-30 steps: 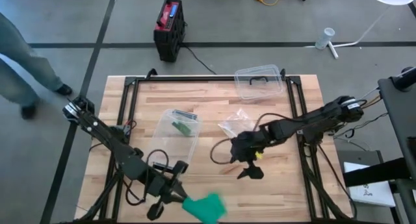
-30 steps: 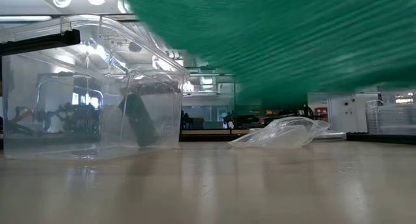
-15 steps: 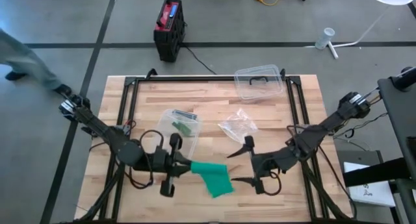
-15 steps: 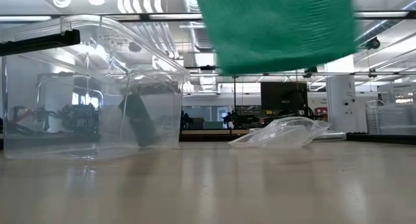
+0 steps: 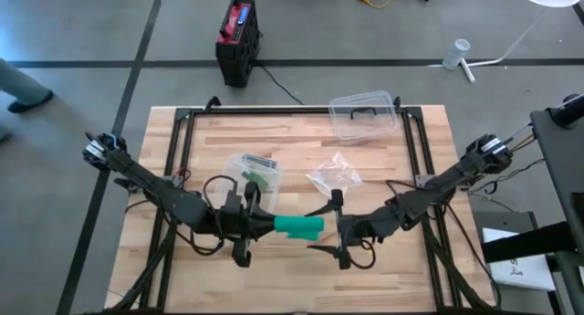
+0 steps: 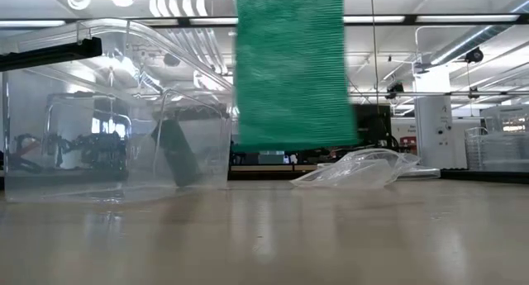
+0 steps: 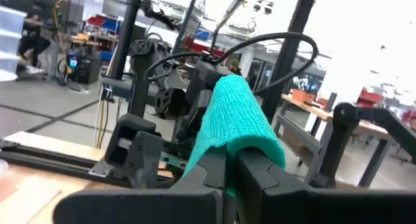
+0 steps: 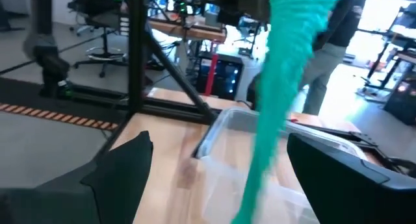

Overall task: Roll bandage
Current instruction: Roll the blue bandage

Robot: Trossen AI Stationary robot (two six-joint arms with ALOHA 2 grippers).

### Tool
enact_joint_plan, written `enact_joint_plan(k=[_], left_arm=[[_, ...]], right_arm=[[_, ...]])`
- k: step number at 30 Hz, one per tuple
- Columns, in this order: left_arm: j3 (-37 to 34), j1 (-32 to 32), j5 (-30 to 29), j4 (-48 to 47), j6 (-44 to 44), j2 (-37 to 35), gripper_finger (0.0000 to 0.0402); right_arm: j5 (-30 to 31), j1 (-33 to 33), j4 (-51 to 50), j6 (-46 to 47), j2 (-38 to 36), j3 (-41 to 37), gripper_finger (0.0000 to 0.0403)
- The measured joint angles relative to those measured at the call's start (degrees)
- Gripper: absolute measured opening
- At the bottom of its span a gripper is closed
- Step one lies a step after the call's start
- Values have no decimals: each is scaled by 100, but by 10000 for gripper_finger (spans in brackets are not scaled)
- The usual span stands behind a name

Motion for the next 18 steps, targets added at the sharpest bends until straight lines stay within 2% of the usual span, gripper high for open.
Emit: enact_joint_plan(k=[4, 8, 18], left_arm=[[0, 14, 0, -91, -220, -1, 3], [0, 11, -43, -127, -314, -10, 2], [0, 45, -83, -127, -452, -22, 2]], right_arm=[[5, -169, 40, -16, 15, 0, 334], [0, -292, 7, -13, 15, 0, 302], [-4, -347, -108, -260, 67, 2, 173]])
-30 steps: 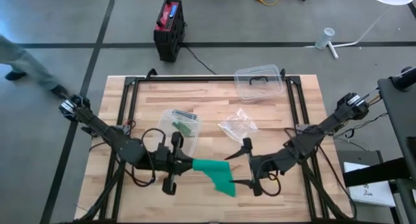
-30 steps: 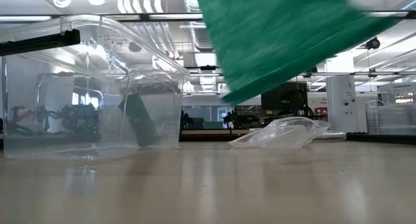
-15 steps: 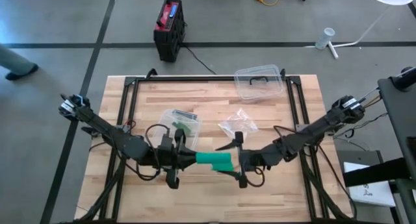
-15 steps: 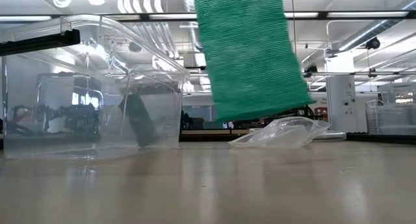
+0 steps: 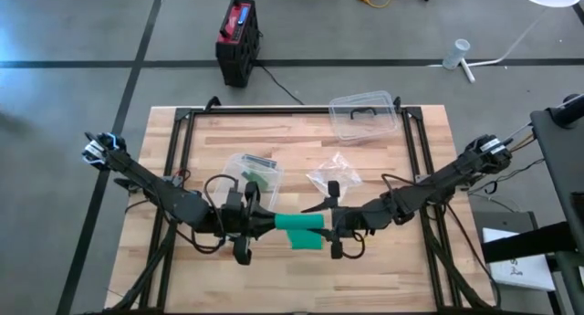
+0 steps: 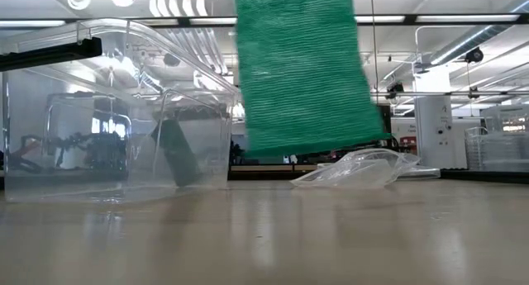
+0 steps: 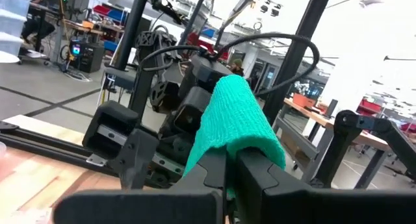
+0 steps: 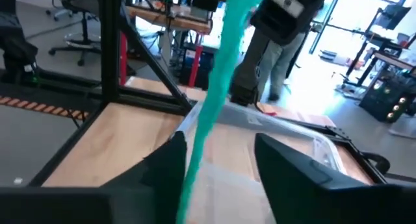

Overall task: Roll bandage
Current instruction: Roll the blue bandage

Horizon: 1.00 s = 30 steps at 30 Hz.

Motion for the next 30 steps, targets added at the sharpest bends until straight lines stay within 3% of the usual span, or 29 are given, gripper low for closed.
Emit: enact_joint_plan(k=[6, 13, 30], left_arm=[[0, 1, -1, 6, -176, -1, 4], [0, 2, 2, 43, -428, -24, 2], [-2, -10, 4, -262, -284, -489, 2]], right_arm=[[2, -52, -131, -108, 121, 0, 115], [4, -54, -140, -93, 155, 0, 12], [-22, -14, -1127, -398, -135, 9, 1]])
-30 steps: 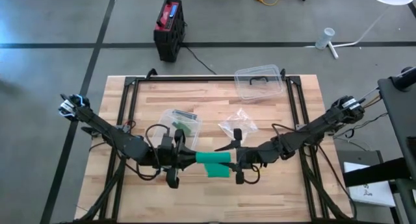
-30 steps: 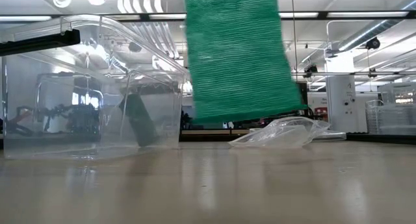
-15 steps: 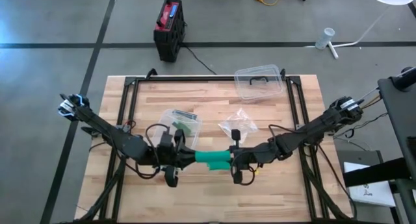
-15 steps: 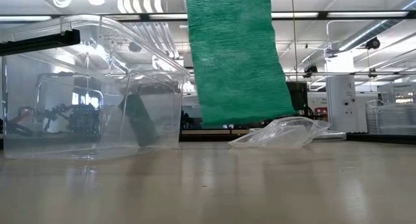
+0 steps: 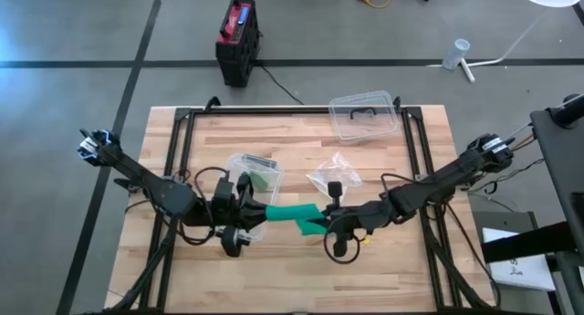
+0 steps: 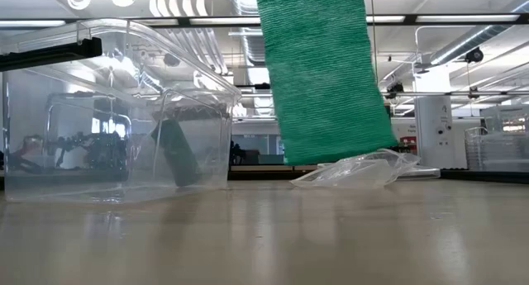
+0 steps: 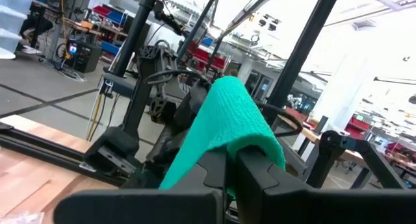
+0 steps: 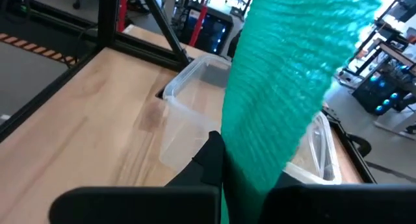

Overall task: Roll bandage
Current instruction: Roll the blue bandage

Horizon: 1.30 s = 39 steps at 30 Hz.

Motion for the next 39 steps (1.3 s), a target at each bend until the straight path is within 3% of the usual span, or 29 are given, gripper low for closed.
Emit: enact_joint_plan(k=[17, 39], left_arm=[[0, -22, 195, -348, -66, 135, 1], [0, 51, 196, 320, 812, 303, 2]], right_arm=[[637, -59, 46, -794, -643, -4, 0], [416, -232, -224, 119, -178, -225, 0]])
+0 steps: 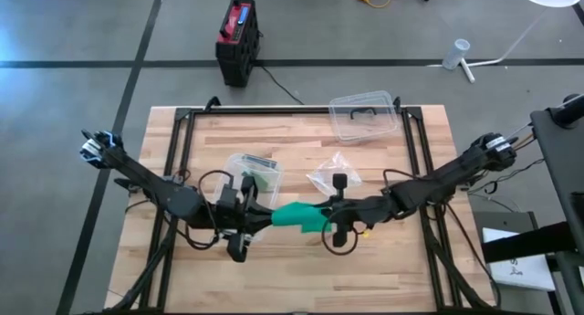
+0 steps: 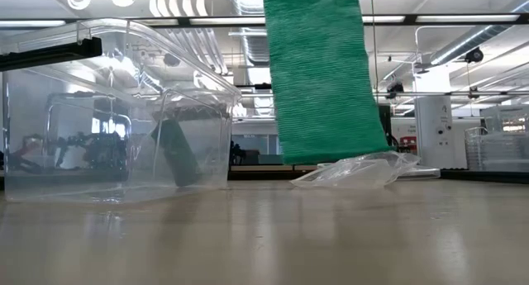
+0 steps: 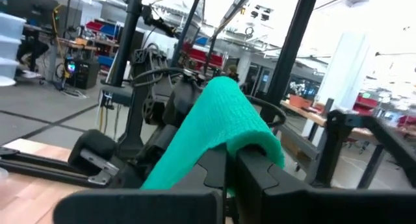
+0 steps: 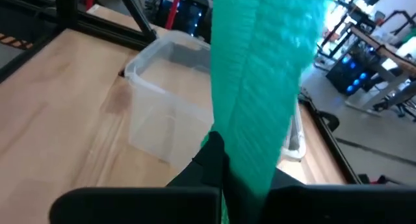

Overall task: Roll bandage
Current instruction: Roll the blue bandage

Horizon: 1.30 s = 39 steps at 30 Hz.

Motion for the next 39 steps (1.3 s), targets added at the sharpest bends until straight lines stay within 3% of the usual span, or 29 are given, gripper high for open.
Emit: enact_joint_plan(k=[7, 13, 20, 25, 31, 39], left_arm=[[-4, 143, 11, 494, 385, 408, 1], [-4, 138, -39, 494, 989, 343, 1], [-4, 466, -59, 499, 1530, 346, 0], [-55, 628, -76, 481, 2019, 358, 0], [-57, 758, -818, 506, 3016, 394, 0], [-66, 976, -955, 257, 3116, 703, 0]], right_arm=[[15, -60, 62, 10, 69, -14, 0], [-1, 7, -517, 379, -20, -149, 0], [-1177, 113, -316, 554, 16, -184, 0], [-1373, 287, -302, 614, -91, -79, 0], [-2089, 411, -277, 791, -150, 234, 0], [-2217, 431, -257, 985, -150, 594, 0]])
